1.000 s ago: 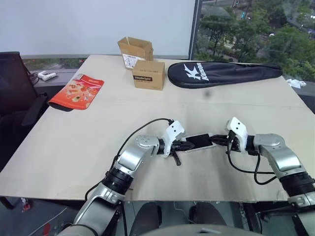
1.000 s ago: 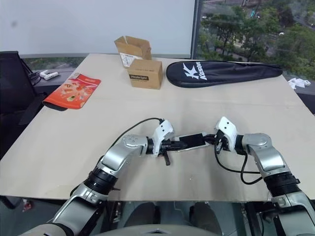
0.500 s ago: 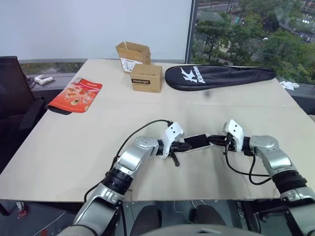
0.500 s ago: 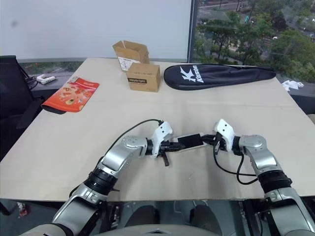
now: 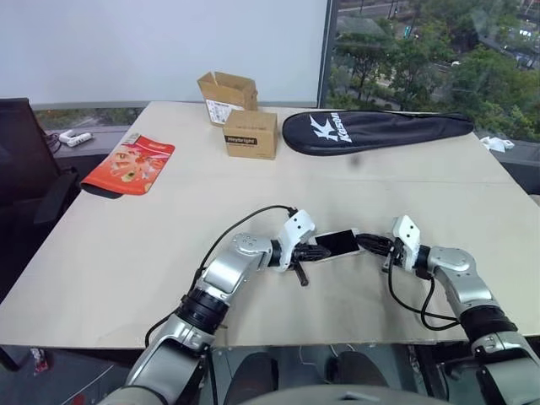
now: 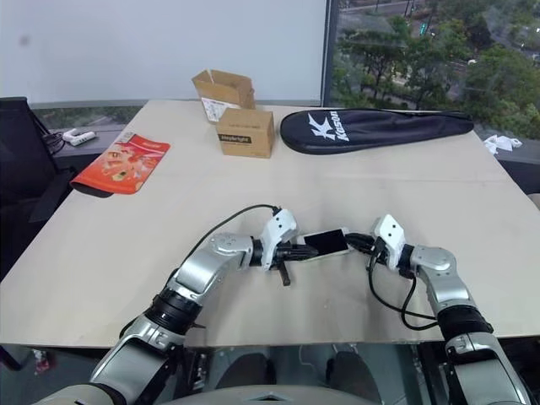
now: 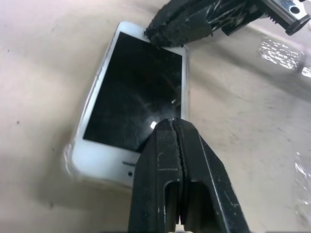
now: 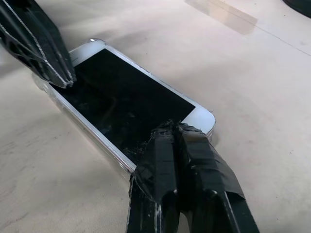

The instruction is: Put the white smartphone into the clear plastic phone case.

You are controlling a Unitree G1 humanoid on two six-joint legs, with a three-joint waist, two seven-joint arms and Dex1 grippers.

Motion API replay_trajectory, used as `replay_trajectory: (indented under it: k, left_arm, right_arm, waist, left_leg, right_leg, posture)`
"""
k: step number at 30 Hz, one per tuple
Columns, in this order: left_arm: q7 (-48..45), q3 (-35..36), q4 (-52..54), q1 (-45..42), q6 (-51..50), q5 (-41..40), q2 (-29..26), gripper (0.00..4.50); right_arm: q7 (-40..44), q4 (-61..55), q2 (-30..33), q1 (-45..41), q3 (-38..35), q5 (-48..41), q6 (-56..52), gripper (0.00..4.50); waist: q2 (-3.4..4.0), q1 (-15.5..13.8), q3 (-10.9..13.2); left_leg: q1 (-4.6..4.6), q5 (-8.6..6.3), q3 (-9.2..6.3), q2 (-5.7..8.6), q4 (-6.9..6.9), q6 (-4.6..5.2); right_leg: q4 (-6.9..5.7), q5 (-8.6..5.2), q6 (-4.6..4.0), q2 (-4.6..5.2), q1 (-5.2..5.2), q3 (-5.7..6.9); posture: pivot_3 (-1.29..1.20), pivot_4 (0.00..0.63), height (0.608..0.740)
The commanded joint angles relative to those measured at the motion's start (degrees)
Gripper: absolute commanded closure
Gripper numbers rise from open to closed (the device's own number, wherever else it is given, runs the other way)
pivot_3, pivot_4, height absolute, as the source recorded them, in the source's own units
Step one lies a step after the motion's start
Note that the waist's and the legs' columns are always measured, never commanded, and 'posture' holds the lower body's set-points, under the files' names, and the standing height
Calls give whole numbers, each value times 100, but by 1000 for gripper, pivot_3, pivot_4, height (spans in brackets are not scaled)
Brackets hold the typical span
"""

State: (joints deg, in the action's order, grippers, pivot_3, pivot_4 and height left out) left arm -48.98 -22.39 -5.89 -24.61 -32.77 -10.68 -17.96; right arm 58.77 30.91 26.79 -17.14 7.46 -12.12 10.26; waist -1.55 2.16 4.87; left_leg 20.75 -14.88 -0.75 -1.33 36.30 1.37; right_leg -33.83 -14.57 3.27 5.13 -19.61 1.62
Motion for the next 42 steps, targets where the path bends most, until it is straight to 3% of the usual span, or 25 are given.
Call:
replay_trajectory:
  k: [1, 11, 17, 21, 24, 26, 31, 36, 42]
  left_arm:
    - [80, -45, -259, 26, -90, 171, -31, 4500]
    - [99, 0, -260, 22, -75, 174, -26, 4500]
    - [84, -9, -276, 57, -40, 191, -52, 4500]
    - [72, -33, -252, 79, -42, 191, -54, 4500]
    - [50, -45, -246, 92, -33, 195, -56, 4500]
    - [29, -48, -251, 99, -26, 206, -51, 4500]
    - [2, -82, -282, 82, -2, 231, -33, 4500]
    - [-9, -94, -270, 93, 12, 236, -55, 4500]
    - [-12, -108, -236, 117, 8, 241, -85, 4500]
  right_arm:
    - [155, 529, 125, 647, 522, 578, -656, 4446]
    - [390, 167, 586, 686, 954, 943, -1311, 4446]
    - [469, -408, 494, 589, 334, 144, -1393, 4446]
    - [504, -1049, 349, 483, -310, -777, -1772, 4446]
    - [367, -1449, 228, 334, -688, -1238, -2080, 4446]
    - [273, -1552, 143, 236, -832, -1372, -2204, 4446]
    - [186, -1432, 63, 84, -759, -1149, -2149, 4446]
    - [-29, -1204, -24, -82, -781, -952, -2060, 4446]
    - [480, -1583, 173, 122, -734, -1160, -2450, 4446]
  waist:
    - [13, -6, 10]
    - [24, -75, 32]
    - [12, -138, 57]
    - [38, -173, 129]
    - [65, -194, 156]
    - [93, -214, 197]
    - [115, -310, 228]
    - [117, -312, 265]
    - [115, -314, 290]
  left_leg:
    - [-1, 0, 0, 0, 0, 0]
    - [-21, 0, 3, 4, -66, -1]
    - [-33, -1, 6, 5, -110, -2]
    - [11, 0, 9, 5, -111, -2]
    - [68, 3, 35, 6, -94, 0]
    - [118, 11, 49, 16, -73, 13]
    - [212, 23, 39, 19, -70, 28]
    - [218, 22, 35, 29, -52, 28]
    - [220, 21, 30, 39, -27, 29]
  right_leg:
    - [-1, 0, 0, 1, 0, 0]
    - [-3, 2, -4, 18, -22, 1]
    - [0, 2, -3, 23, -34, 2]
    - [-4, 4, -6, 24, -108, 5]
    - [-10, 85, -117, 60, -179, 43]
    - [-10, 163, -49, 97, -227, 80]
    - [-8, 163, -48, 77, -317, 107]
    - [-5, 158, -41, 35, -308, 145]
    - [-12, 152, -30, 21, -296, 148]
  posture:
    - [0, 150, 732]
    - [0, 150, 732]
    - [0, 150, 732]
    - [0, 150, 732]
    - [0, 150, 732]
    - [0, 150, 732]
    - [0, 150, 732]
    - [0, 150, 732]
    - [0, 150, 732]
